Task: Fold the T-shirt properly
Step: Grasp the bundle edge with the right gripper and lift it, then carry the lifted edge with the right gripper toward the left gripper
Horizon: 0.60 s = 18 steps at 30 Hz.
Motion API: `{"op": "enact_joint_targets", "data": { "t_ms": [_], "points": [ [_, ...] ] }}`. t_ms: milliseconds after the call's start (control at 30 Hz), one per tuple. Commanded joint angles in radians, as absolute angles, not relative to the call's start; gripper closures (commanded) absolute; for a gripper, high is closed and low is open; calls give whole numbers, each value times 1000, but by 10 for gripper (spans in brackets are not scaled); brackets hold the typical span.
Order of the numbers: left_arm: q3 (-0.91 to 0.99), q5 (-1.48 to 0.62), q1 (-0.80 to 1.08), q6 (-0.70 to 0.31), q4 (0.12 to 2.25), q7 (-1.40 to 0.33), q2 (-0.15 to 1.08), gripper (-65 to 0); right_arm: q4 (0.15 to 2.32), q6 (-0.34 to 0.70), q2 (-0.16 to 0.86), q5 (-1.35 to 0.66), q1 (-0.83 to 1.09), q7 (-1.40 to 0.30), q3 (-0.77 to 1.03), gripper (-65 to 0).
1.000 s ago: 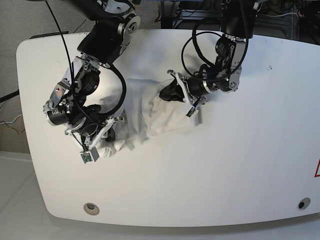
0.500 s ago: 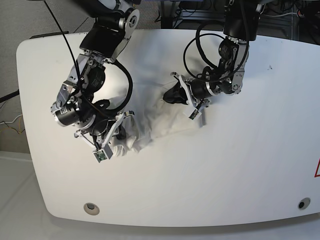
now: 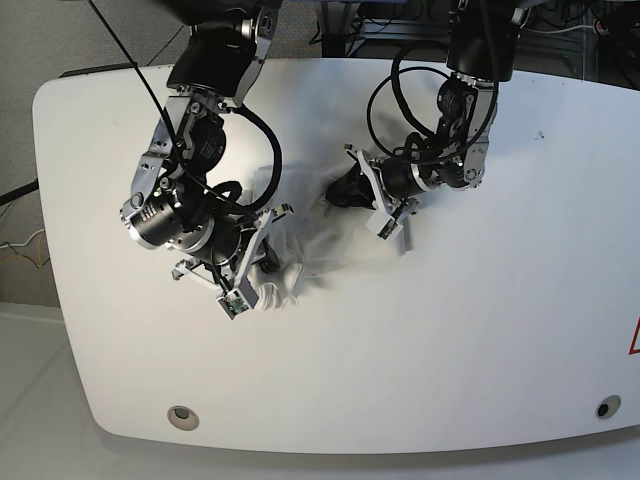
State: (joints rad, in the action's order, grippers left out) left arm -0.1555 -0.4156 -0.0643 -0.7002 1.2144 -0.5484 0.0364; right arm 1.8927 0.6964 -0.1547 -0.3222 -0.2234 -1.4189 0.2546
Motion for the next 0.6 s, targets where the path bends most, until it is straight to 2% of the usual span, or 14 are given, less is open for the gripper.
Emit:
{"op": "enact_joint_targets", "data": {
  "t_ms": [0, 300, 567],
  "points": [
    [-157, -404, -77, -698, 1224, -553, 31, -10, 1914, 698, -157, -398, -248, -1396, 251, 0],
    [-156, -404, -77, -698, 1222, -553, 31, -10, 1914, 698, -157, -466, -229, -1396, 245, 0],
    [-154, -404, -77, -698, 1222, -553, 31, -10, 1914, 698, -157, -501, -197, -1396, 145, 0]
  ]
}}
